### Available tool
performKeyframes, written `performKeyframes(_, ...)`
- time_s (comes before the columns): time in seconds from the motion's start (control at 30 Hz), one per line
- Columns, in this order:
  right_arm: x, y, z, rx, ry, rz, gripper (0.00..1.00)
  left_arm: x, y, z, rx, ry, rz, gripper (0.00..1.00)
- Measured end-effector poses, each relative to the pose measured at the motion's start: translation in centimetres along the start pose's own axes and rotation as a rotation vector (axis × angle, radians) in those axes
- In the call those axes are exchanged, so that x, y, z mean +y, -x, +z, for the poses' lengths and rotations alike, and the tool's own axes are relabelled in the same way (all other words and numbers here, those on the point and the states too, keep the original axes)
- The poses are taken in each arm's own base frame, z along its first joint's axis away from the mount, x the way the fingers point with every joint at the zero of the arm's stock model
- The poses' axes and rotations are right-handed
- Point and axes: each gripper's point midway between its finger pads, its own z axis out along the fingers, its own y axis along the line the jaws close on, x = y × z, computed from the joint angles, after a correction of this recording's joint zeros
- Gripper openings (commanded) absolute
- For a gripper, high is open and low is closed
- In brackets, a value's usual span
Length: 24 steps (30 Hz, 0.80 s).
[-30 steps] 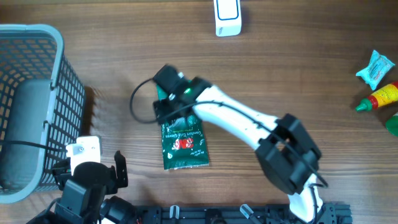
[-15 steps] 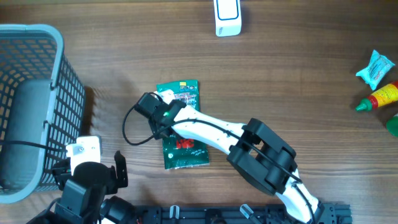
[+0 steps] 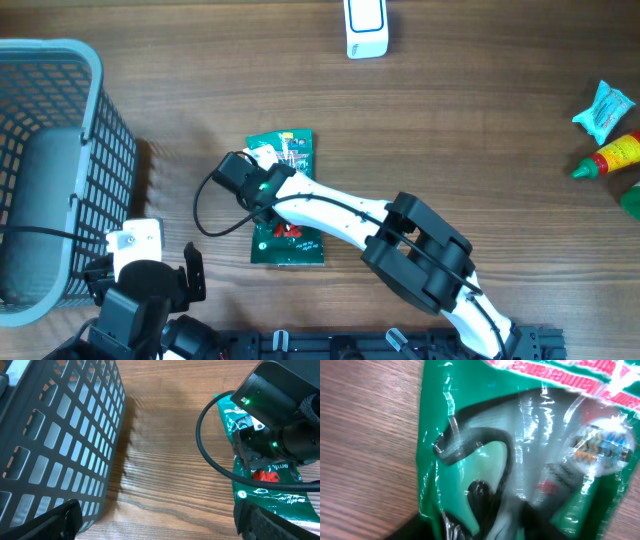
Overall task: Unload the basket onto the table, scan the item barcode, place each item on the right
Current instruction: 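Reach the right gripper down and pinch the green glove pack's top edge, then lift the glove pack up and raise the left gripper toward it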
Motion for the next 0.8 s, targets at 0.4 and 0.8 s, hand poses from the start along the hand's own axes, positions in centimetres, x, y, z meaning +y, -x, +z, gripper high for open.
performKeyframes(0.4,0.1,-1.3,-4.8,0.284,0.307,-0.026,0.04,0.0,0.0,0.0,0.0,0.0,0.0,1.0)
performKeyframes(0.8,-2.3,0.1,-19.0,0.429,1.316,0.009,0.04,0.0,0.0,0.0,0.0,0.0,0.0,1.0)
